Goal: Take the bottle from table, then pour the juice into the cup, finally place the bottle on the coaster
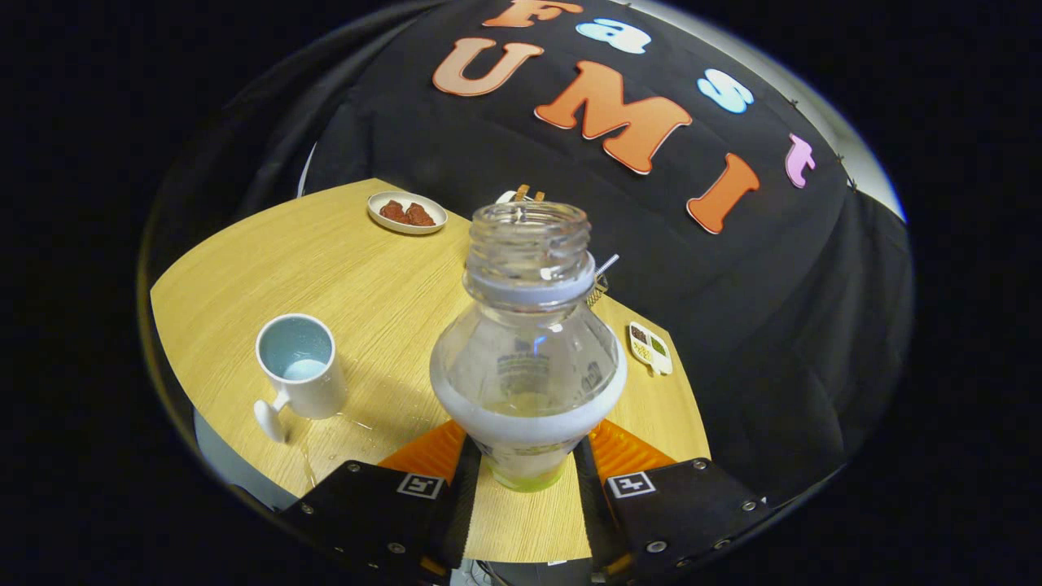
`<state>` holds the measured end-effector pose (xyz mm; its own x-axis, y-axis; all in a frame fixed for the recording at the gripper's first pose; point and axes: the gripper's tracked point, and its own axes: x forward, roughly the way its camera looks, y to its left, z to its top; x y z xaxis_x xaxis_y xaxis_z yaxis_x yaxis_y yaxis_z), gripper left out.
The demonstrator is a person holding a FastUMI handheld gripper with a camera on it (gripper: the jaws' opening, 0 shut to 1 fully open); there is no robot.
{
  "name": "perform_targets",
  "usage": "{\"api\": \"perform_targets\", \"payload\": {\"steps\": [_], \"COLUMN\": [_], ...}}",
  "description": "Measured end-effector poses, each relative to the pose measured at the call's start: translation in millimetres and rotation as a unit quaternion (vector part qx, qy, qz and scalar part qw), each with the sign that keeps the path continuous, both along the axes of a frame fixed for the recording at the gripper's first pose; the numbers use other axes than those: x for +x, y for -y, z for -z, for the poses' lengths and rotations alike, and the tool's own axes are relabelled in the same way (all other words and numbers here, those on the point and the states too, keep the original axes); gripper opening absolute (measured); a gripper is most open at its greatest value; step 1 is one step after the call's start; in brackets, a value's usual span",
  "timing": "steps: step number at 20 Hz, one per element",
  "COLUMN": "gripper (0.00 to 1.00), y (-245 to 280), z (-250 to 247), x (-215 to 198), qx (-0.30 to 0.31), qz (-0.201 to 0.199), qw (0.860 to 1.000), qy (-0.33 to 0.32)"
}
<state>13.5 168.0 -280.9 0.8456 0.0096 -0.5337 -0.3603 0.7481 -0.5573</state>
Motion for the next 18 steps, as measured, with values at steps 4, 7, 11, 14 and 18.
{"api": "perform_targets", "payload": {"steps": [4,7,11,14,18], "gripper": [0.58,0.58,0.58,0.58,0.58], "y": [-22,-36,-47,-49,-56], "z": [0,4,5,21,20], "x": [2,4,10,18,20], "qx": [-0.074,-0.125,-0.193,-0.227,-0.264], "qz": [-0.042,-0.075,-0.108,-0.116,-0.139], "qw": [0.996,0.988,0.972,0.964,0.950], "qy": [0.026,0.043,0.075,0.078,0.095]}}
